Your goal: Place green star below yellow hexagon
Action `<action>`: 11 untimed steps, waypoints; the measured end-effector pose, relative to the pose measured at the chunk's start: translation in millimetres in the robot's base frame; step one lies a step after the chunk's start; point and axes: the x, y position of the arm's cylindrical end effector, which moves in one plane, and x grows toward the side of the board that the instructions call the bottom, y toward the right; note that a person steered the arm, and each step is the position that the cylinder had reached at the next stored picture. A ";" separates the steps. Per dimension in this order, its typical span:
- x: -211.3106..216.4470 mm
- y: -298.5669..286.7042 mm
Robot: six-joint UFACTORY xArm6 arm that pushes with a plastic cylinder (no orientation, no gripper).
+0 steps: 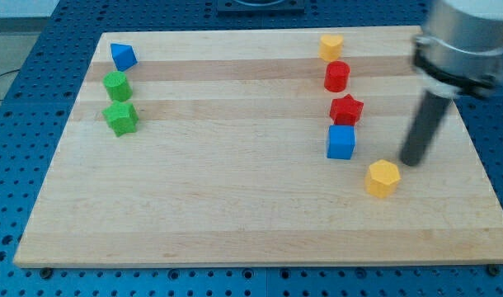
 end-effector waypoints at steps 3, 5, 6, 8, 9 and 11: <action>39.6 -78.3; 33.5 -319.6; -24.8 -449.1; -106.4 -450.1; -90.0 -337.5; -9.7 -254.9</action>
